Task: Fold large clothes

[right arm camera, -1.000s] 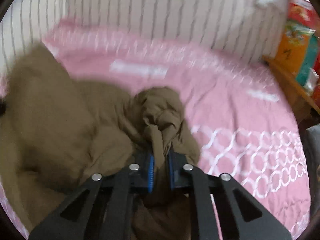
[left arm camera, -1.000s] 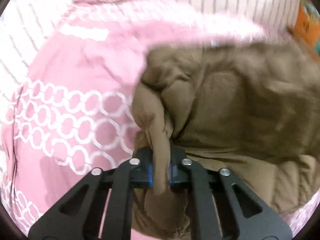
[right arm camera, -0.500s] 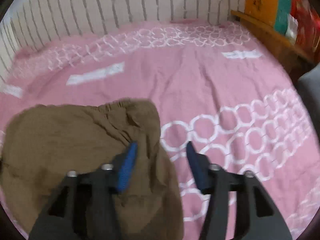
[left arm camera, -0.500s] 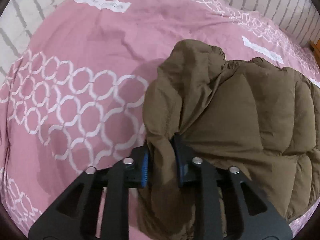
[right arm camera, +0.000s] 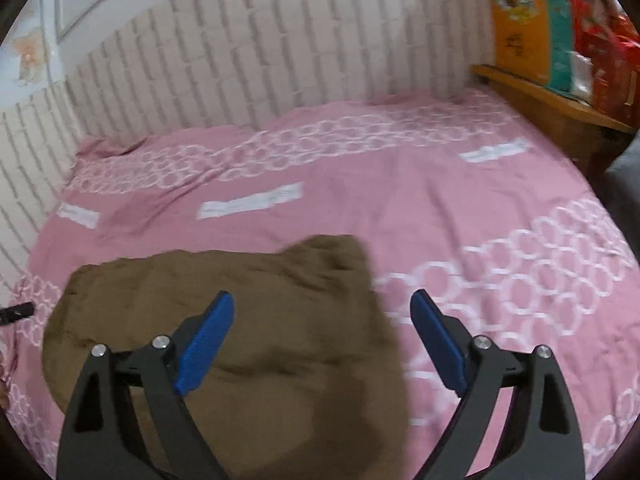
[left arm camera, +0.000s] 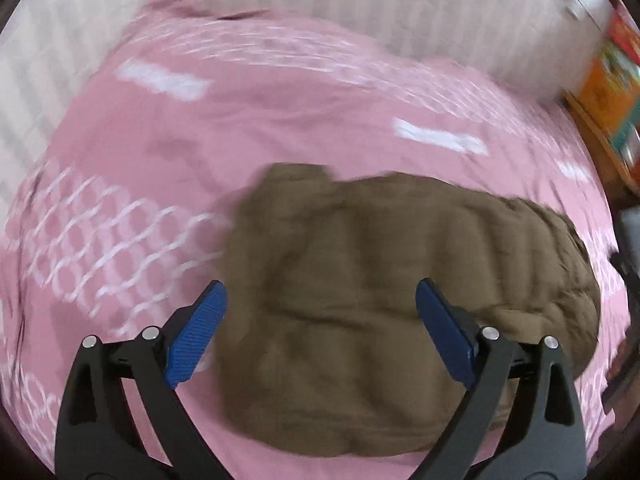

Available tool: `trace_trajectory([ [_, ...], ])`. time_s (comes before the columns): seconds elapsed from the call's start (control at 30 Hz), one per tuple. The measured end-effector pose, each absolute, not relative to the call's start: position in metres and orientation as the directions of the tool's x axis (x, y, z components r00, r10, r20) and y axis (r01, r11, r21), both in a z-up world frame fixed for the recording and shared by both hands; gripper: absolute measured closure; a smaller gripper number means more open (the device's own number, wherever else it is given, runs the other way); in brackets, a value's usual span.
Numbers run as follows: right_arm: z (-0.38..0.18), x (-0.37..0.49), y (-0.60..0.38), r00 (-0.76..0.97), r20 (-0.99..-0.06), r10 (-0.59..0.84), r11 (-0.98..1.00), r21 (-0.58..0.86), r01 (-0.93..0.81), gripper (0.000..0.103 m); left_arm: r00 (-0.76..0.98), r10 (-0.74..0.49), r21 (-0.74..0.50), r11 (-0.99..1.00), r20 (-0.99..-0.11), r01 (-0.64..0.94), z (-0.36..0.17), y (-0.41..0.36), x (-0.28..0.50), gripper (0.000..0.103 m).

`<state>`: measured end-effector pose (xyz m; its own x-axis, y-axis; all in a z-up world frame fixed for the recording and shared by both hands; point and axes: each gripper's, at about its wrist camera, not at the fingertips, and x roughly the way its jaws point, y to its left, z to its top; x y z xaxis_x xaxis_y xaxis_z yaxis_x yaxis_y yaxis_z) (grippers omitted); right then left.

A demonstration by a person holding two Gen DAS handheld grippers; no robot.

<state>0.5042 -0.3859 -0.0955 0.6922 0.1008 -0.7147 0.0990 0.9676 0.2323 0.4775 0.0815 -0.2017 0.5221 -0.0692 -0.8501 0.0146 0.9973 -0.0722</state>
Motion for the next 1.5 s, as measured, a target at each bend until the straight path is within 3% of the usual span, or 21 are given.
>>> trace_trajectory([
  [0.03,-0.098,0.513,-0.377,0.675,-0.726,0.131,0.966,0.247,0.080,0.020,0.508,-0.056,-0.036,0.998,-0.860,0.048,-0.207,0.057,0.488,0.009],
  [0.07,-0.105,0.526,-0.365,0.641,-0.750,0.165,0.964,0.259,0.055,0.044,0.496,-0.027,0.008,0.998,-0.868,0.069,-0.216,0.038,0.498,0.015],
  [0.1,-0.117,0.545,-0.350,0.578,-0.791,0.203,0.964,0.264,0.023,0.072,0.482,-0.003,0.039,0.996,-0.876,0.077,-0.222,0.025,0.506,0.030],
  [0.13,-0.124,0.554,-0.341,0.546,-0.809,0.219,0.964,0.268,0.009,0.079,0.437,0.019,0.063,0.994,-0.899,0.085,-0.236,0.011,0.519,0.040],
  [0.17,-0.131,0.561,-0.334,0.520,-0.828,0.210,0.969,0.246,0.001,0.080,0.381,0.011,0.047,0.995,-0.924,0.086,-0.249,0.004,0.528,0.061],
  [0.2,-0.136,0.565,-0.330,0.504,-0.842,0.192,0.976,0.217,-0.009,0.080,0.320,0.005,0.028,0.997,-0.947,0.068,-0.263,0.002,0.538,0.069],
  [0.37,-0.193,0.586,-0.331,0.341,-0.935,0.092,0.996,0.092,-0.016,0.085,0.164,0.001,0.006,1.000,-0.986,0.026,-0.306,-0.007,0.549,0.071],
  [0.5,-0.214,0.591,-0.343,0.297,-0.946,0.131,0.989,0.143,0.021,0.086,0.084,-0.004,-0.001,0.999,-0.996,0.040,-0.329,-0.013,0.553,0.071],
  [0.83,-0.241,0.614,-0.329,0.227,-0.971,0.072,0.997,0.074,0.001,0.086,0.008,0.021,0.021,1.000,-1.000,0.015,-0.364,-0.017,0.574,0.070],
  [0.97,-0.220,0.599,-0.334,0.292,-0.949,0.118,0.993,0.121,-0.006,0.085,0.056,-0.070,-0.071,0.997,-0.996,-0.017,-0.340,-0.003,0.552,0.075],
  [1.03,-0.180,0.570,-0.348,0.443,-0.874,0.199,0.975,0.222,-0.002,0.084,0.139,-0.123,-0.122,0.992,-0.983,0.019,-0.316,0.009,0.540,0.083],
  [1.07,-0.159,0.552,-0.353,0.511,-0.837,0.195,0.975,0.220,-0.013,0.080,0.200,-0.121,-0.115,0.993,-0.972,0.038,-0.301,0.011,0.525,0.083],
  [1.2,-0.118,0.491,-0.368,0.647,-0.744,0.164,0.982,0.184,-0.037,0.079,0.476,-0.016,0.002,0.999,-0.879,0.038,-0.252,0.032,0.452,0.083],
  [1.4,-0.130,0.429,-0.376,0.706,-0.707,0.049,0.998,0.068,-0.001,0.079,0.536,0.075,0.040,0.996,-0.841,-0.078,-0.264,0.088,0.403,0.083],
  [1.5,-0.166,0.434,-0.386,0.657,-0.751,0.067,0.990,0.135,0.052,0.079,0.525,0.071,0.047,0.997,-0.848,-0.058,-0.286,0.119,0.396,0.083],
])
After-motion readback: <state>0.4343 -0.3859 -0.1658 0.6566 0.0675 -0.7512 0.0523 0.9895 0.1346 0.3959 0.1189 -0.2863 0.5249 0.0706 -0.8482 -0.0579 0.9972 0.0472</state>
